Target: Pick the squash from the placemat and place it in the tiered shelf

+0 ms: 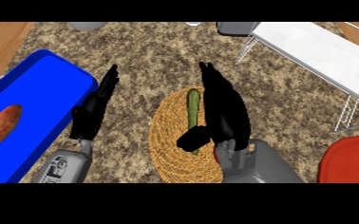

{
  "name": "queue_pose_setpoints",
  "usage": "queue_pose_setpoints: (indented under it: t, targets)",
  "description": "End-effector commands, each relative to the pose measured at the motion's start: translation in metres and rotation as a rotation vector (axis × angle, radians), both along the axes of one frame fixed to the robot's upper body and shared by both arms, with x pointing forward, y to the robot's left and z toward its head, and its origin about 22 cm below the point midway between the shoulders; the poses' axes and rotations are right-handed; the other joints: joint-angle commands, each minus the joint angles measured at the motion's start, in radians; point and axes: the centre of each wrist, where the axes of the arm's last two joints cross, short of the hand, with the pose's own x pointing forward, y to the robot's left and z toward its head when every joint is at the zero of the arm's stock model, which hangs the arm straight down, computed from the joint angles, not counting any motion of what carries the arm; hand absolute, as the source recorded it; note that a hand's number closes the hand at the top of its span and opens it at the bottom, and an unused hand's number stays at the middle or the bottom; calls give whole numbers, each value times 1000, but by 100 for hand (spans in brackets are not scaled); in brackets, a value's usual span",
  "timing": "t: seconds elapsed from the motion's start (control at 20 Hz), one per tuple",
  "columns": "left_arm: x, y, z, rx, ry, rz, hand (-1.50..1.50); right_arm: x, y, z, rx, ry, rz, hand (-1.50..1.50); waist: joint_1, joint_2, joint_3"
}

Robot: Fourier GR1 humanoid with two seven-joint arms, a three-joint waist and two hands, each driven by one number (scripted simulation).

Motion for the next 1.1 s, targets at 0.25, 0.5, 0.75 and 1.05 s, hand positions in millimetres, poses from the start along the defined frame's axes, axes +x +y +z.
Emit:
queue_pose_setpoints:
  t: [0.25, 0.5, 0.75, 1.05]
  targets:
    - [-1, -13, 11, -1, -12, 8, 0, -8, 7, -18, -21, 108, -110, -150, -3, 0, 1]
    - [0, 3, 4, 2, 3, 5, 0, -2, 8, -20, -28, 135, -124, -150, -1, 1, 0]
    - [-7, -10, -5, -8, 4, -4, 0, -2, 24, -36, -69, 139, -121, -150, 3, 2, 0]
    - [11, -2, -1, -5, 2, -5, 0, 13, 11, -38, -96, 175, -107, -150, -4, 2, 0]
